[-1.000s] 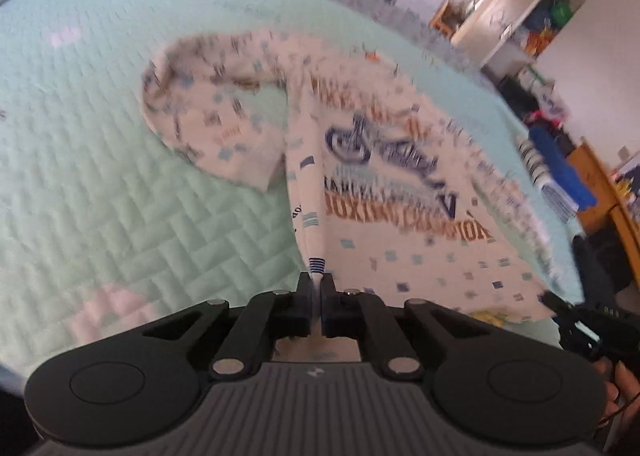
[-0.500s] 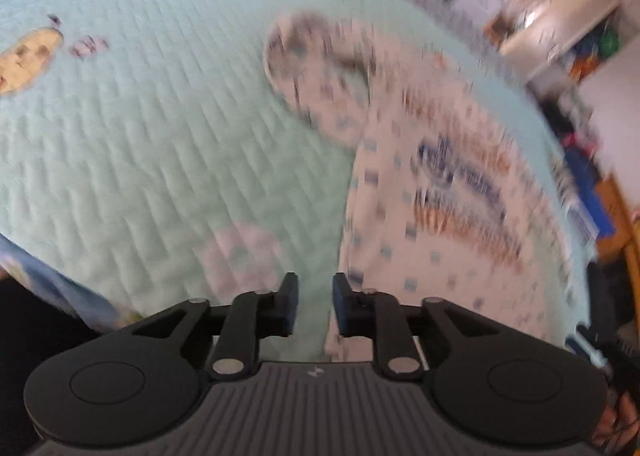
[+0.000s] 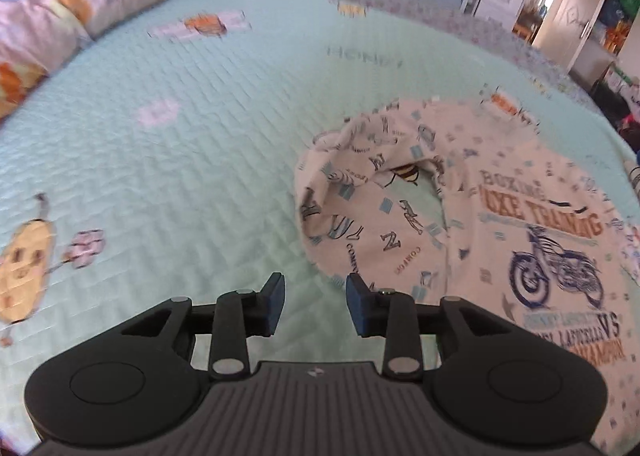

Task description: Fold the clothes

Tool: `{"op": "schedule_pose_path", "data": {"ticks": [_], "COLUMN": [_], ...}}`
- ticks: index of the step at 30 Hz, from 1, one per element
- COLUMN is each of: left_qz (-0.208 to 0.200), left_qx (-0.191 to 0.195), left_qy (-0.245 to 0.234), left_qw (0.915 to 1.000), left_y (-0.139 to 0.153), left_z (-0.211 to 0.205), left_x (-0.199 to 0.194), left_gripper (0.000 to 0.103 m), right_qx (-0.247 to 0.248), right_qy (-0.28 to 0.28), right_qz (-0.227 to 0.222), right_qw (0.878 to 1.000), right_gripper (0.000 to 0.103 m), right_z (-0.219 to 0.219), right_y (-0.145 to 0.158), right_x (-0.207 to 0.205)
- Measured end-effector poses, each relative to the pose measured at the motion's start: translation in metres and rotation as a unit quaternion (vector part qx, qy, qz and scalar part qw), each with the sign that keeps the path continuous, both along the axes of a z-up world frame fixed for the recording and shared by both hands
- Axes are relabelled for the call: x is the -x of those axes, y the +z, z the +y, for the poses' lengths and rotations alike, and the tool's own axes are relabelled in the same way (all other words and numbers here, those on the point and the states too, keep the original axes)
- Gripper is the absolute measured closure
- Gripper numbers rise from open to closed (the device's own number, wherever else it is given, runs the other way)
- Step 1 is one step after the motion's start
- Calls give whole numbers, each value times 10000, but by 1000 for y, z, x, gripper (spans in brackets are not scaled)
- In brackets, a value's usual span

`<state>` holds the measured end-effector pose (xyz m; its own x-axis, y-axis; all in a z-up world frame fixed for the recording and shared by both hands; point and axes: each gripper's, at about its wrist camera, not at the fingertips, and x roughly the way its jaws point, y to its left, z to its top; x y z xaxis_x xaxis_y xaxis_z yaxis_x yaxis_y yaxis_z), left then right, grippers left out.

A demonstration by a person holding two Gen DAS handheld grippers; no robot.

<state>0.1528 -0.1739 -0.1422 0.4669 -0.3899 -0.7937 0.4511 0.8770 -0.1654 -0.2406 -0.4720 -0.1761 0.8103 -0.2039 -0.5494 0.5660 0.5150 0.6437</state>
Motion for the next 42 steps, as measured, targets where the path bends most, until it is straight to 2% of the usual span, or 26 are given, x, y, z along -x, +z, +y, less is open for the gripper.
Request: {"op": "schedule_pose_path", "data": {"ticks": [3, 5, 6, 7, 8, 10, 12, 13, 14, 16, 17, 18, 19, 20, 21, 22, 23, 24, 26, 28, 30, 31, 35, 38, 40, 42], "left_qz": [197, 53, 4, -22, -39, -357, -1186, -1693, -2279, -3280, -3576, -3621, -3544, -3327, -2956, -2497, -2138, -1864, -1306, -810, -489, -477, -774, -932, -869, -810], "left_qx": [100, 149, 161, 176, 198, -8, -672, -1077, -1578, -2588, -3010, -3241, -3360, -3378, -3240, -2962, -2656, -2363, -1764, -1103, -461, -301, -141, 41, 219, 257], "left_qy": [74, 87, 92, 98, 70, -6, -93, -135, -190, -186, -59, 105, 273, 493, 680, 817, 928, 1025, 1212, 1286, 1372, 1375, 1157, 1180, 1269, 1449], "left_qw": [9997, 9998, 9998, 9998, 9998, 9994, 9906, 9796, 9606, 9083, 8840, 8739, 8722, 8791, 8961, 9183, 9355, 9481, 9681, 9822, 9883, 9889, 9902, 9886, 9879, 9858], "left_y": [-14, -18, -19, -18, -17, -9, 8, 18, 27, 41, 47, 53, 57, 62, 64, 63, 57, 51, 37, 20, 5, 1, -2, 9, 17, 20], "left_z": [-14, -22, -23, -23, -22, -17, -13, -11, -10, -4, 1, 9, 18, 27, 39, 51, 62, 70, 87, 98, 106, 104, 91, 87, 87, 90], "left_x": [-9, -11, -12, -14, -17, -21, -25, -27, -30, -44, -57, -72, -86, -99, -109, -115, -114, -109, -100, -83, -61, -50, -33, -49, -69, -91], "left_gripper": [65, 68, 78, 100, 100, 101, 101, 101, 101, 99, 97, 94, 93, 93, 93, 92, 87, 84, 79, 79, 79, 79, 79, 75, 68, 67], "right_qx": [-89, -108, -115, -123, -132, -154, -194, -213, -228, -234, -235, -236, -237, -235, -234, -231, -225, -226, -222, -200, -181, -171, -94, -74, -106, -128], "right_qy": [-5, -54, -89, -123, -148, -199, -224, -231, -233, -204, -194, -188, -198, -216, -235, -252, -264, -267, -257, -242, -248, -258, -279, -299, -329, -332], "right_qz": [105, 121, 132, 143, 152, 169, 174, 178, 181, 187, 191, 194, 194, 190, 181, 170, 155, 152, 162, 178, 174, 166, 151, 193, 243, 308], "right_qw": [9999, 9999, 9998, 9997, 9997, 9995, 9994, 9993, 9993, 9993, 9994, 9994, 9993, 9993, 9993, 9993, 9993, 9993, 9993, 9994, 9994, 9994, 9995, 9993, 9991, 9989], "right_gripper": [64, 64, 64, 64, 64, 63, 61, 59, 59, 59, 58, 58, 58, 58, 58, 58, 58, 58, 58, 58, 58, 58, 58, 57, 57, 57], "right_z": [0, -3, -4, -6, -7, -9, -10, -10, -10, -9, -9, -8, -8, -8, -8, -8, -8, -8, -8, -7, -6, -6, -7, -7, -6, -6], "right_y": [-7, -8, -8, -8, -9, -10, -12, -12, -13, -13, -13, -13, -13, -12, -12, -12, -11, -11, -11, -11, -10, -9, -3, -3, -6, -9], "right_x": [-2, 0, 1, 3, 3, 5, 6, 6, 6, 5, 5, 4, 4, 5, 5, 5, 6, 6, 6, 5, 6, 6, 8, 9, 10, 9]}}
